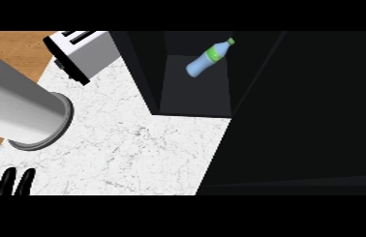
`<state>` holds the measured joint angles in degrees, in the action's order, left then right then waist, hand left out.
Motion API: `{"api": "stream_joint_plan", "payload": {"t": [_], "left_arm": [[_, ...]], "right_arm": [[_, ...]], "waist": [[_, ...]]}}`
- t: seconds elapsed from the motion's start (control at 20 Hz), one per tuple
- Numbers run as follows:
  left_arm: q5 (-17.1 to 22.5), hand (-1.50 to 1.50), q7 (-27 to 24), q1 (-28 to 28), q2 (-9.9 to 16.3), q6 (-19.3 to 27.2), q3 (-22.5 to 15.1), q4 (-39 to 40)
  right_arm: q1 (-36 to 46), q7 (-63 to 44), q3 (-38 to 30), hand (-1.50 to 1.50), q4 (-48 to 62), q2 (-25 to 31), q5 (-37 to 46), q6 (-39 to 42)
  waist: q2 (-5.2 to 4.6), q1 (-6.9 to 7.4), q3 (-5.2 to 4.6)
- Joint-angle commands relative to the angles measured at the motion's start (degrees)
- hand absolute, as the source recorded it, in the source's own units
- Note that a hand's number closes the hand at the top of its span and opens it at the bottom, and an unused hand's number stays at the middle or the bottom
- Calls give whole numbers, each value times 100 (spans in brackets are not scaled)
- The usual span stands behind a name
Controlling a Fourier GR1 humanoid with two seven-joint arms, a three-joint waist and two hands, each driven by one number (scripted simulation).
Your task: Pick up the bottled water, place it into the cabinet and close the cabinet
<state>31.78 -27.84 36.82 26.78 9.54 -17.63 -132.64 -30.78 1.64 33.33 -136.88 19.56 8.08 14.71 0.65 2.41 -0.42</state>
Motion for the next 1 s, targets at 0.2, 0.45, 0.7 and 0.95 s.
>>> {"api": "stream_joint_plan", "payload": {"t": [0.2,0.45,0.7,0.95], "left_arm": [[521,-150,-198,598,253,-649,612,-235],[762,-150,-253,794,335,-1013,899,-276],[1020,-150,-476,1181,377,-1570,1217,30],[1581,-150,-793,1835,461,-2465,2010,80]], "right_arm": [[523,-995,1122,150,181,-1038,-358,-170],[1314,-1465,644,150,669,-1489,-752,-263],[2569,-2195,752,150,1290,-1927,-844,-1035],[3923,-2524,64,150,1974,-1948,-1672,-1789]], "waist": [[-75,177,12],[-116,257,18],[-89,213,16],[-64,110,33]]}}
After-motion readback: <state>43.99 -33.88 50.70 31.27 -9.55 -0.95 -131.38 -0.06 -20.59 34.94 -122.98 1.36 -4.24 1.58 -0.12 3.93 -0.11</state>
